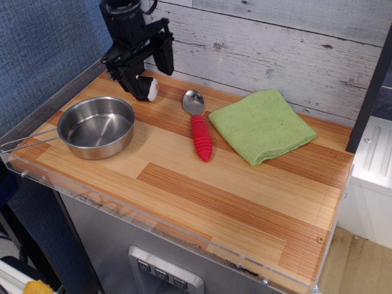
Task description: Place the sushi in front of the green cloth.
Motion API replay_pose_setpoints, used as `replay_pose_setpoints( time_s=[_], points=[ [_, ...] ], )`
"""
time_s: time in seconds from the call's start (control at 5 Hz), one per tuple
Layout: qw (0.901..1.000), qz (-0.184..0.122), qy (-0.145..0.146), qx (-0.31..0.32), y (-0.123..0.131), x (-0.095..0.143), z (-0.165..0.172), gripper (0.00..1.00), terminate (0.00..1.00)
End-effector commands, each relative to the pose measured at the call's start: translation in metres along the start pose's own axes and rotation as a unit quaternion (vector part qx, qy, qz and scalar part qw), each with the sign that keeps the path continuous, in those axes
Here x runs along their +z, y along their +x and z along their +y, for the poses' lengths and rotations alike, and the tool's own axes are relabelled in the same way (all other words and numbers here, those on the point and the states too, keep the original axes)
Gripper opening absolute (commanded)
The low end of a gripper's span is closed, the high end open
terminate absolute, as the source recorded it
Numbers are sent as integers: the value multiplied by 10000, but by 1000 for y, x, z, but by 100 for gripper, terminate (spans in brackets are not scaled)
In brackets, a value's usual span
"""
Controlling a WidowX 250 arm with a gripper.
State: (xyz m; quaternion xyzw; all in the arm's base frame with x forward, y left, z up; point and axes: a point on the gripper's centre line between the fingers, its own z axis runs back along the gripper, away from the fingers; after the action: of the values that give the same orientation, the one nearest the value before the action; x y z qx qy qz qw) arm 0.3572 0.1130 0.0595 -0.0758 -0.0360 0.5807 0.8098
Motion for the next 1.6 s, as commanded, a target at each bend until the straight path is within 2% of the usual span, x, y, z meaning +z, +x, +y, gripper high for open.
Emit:
replay_pose_setpoints(
  time_s=[0.0,0.4,0.6,1.4],
  points=[
    [9999,-112,-42,31,23,-15,-27,100,0],
    [9999,-94,-38,67,30,-23,-34,100,0],
    [9998,-155,-58,131,32,-23,-27,0,0],
    [9995,-219,-164,127,25,-3,-6,0,0]
  ],
)
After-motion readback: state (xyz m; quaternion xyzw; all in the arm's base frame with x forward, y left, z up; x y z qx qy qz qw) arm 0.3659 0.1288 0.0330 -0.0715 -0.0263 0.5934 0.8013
